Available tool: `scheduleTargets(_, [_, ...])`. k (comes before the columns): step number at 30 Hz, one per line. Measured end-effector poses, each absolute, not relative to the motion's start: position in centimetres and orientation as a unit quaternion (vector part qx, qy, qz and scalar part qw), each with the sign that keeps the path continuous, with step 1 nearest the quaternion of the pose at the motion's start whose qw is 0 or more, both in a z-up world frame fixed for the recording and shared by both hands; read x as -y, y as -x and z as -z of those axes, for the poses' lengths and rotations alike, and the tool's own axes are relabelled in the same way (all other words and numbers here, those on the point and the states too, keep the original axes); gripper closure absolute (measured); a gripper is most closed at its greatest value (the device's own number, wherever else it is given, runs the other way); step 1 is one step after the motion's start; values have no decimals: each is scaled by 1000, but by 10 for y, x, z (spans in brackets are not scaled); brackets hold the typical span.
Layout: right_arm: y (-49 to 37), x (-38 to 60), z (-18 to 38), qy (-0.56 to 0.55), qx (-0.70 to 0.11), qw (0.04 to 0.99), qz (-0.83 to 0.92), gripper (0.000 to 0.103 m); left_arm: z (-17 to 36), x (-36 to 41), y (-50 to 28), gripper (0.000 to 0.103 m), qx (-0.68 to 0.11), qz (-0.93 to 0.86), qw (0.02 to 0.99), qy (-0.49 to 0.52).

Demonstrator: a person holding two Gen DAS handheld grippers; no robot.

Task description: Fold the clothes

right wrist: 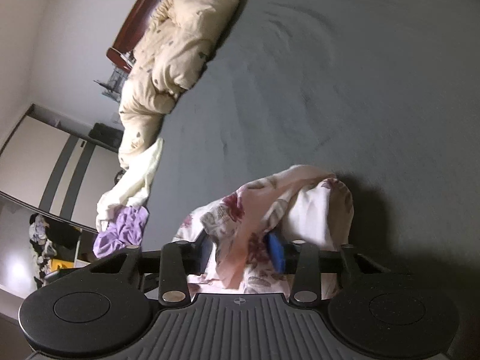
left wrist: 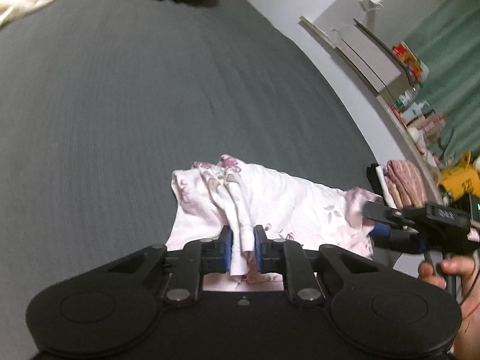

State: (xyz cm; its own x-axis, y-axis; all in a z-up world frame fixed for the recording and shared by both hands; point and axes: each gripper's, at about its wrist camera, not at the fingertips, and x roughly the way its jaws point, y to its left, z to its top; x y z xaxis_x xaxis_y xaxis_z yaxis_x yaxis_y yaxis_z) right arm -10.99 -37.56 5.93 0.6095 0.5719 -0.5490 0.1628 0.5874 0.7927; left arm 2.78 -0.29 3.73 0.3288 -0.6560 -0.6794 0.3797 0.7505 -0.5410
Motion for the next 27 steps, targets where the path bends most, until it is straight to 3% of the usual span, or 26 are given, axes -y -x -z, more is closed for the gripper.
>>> scheduleTargets(1, [109,376,-58,-437,-422,783,-131,80,-41,4,-26,90,-477,324,806,134])
scheduleTargets(2, [108,377,-57,-439,-422,782,-131,94,-44,5,-25,92,-476,327,807,125])
scheduleTargets(3, [108,378,-59,-437,-417,786,-135,95,-47,6,-25,95,-476,327,807,118])
scheduleTargets(13, [63,396,-68,-489,-389,768,-139,95,-63,12,-65,97,-475,332,801,153])
scheduleTargets(25, [6,425,10,-680,-413,605,-17,93,-30,14,-139,86,-501,257,793,234])
scheduleTargets(27, [7,431,13,-690,-396,606,-20,79,-29,17,-142,83,-498,256,795,235])
